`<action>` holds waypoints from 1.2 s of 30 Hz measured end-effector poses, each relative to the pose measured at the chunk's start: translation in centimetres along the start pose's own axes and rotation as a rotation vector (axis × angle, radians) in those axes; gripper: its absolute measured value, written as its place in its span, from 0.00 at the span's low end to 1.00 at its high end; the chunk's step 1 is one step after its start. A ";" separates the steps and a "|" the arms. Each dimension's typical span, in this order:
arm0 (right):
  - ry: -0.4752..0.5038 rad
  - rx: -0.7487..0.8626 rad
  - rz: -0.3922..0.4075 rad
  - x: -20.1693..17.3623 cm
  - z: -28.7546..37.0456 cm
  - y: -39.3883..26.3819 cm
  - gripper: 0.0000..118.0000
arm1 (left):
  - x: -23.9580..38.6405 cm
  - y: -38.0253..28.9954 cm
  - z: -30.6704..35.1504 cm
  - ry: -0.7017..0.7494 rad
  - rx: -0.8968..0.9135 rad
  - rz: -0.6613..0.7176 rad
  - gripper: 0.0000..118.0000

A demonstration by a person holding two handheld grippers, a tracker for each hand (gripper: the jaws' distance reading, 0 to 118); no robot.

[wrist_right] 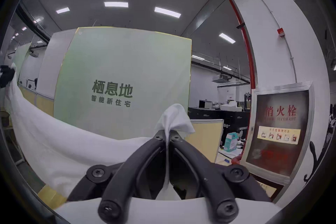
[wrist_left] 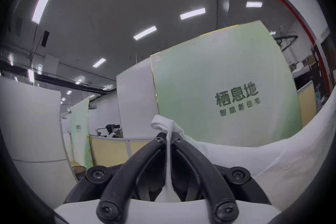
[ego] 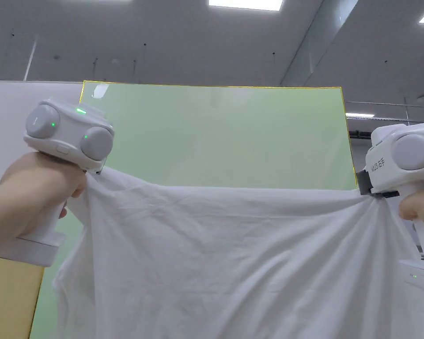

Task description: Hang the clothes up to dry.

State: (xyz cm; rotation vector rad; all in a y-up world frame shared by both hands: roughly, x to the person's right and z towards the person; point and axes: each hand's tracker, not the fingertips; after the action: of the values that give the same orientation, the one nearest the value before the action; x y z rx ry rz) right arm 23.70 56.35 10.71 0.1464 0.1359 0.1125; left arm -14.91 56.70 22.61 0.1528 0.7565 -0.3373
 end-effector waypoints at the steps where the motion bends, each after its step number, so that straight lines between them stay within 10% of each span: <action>1: 0.007 -0.010 0.001 -0.3 -0.8 -0.1 0.01 | 0.6 -0.3 -0.8 0.025 -0.014 -0.039 0.00; 12: 0.022 -0.080 -0.092 -5.4 -12.9 -0.7 0.01 | 4.1 -0.2 -10.8 0.055 -0.110 0.029 0.00; 23: -0.097 -0.056 0.006 -11.0 -22.7 -2.7 0.01 | 3.8 -1.1 -19.5 0.077 -0.107 0.186 0.00; 36: -0.035 -0.109 0.030 -16.9 -27.9 -6.9 0.01 | 6.4 -8.5 -23.2 0.182 -0.117 0.049 0.00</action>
State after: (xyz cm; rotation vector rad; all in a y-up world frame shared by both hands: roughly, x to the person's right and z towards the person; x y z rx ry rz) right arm 3.74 51.32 -15.57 0.0411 0.0927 0.1467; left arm -28.60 53.11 1.39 0.0922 0.9483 -0.2338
